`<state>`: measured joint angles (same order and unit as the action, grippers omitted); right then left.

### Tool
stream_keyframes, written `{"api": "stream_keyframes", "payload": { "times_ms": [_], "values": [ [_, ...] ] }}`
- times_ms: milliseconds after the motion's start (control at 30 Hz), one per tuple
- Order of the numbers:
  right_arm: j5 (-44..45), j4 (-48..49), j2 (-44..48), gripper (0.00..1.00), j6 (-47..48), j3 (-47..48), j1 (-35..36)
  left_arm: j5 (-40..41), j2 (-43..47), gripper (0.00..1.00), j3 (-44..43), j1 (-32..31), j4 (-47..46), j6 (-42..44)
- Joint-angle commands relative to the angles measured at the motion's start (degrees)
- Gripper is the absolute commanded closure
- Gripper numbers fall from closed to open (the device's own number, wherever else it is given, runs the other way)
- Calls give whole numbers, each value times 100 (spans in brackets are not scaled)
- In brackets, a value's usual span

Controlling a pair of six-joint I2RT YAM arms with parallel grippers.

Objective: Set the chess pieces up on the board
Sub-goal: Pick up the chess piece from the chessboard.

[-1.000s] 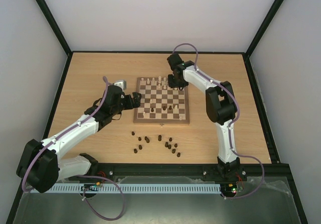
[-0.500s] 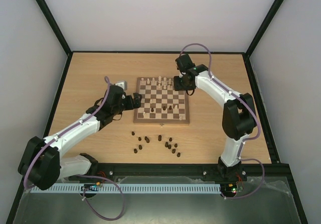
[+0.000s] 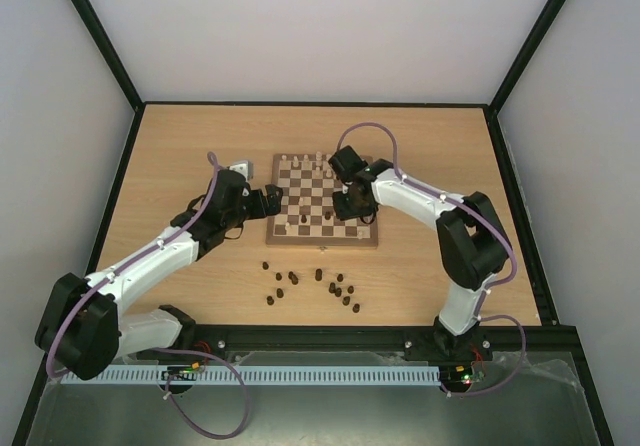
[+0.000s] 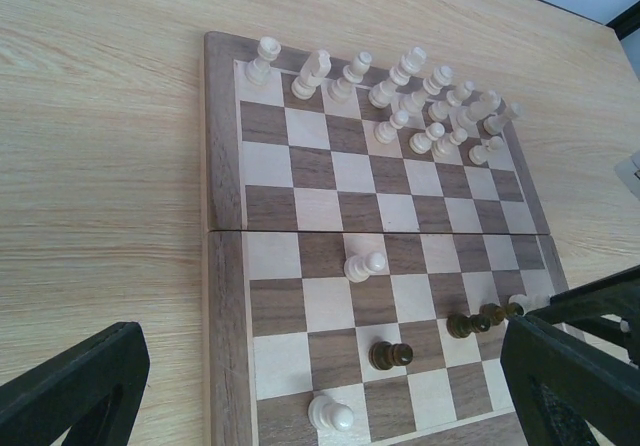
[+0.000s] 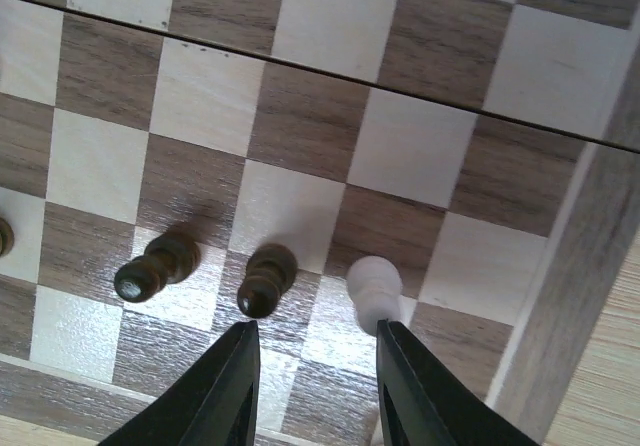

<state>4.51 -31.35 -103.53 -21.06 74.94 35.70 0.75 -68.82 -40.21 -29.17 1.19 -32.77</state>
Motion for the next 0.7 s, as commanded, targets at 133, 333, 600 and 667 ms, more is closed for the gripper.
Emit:
{"api": "stream_keyframes", "payload": {
  "times_ms": [133,333,600,667],
  "values": [
    [216,-2,432,66,-170,-278,-3,-102,109,0,-28,34,-49,11],
    [322,18,362,66,-170,-272,-3,-102,96,0,-23,35,-51,8],
    [471,75,68,69,-153,-239,-10,-80,114,0,-22,34,-41,9],
    [472,84,10,70,-144,-218,-11,-75,114,1,-23,35,-40,15]
  ]
}}
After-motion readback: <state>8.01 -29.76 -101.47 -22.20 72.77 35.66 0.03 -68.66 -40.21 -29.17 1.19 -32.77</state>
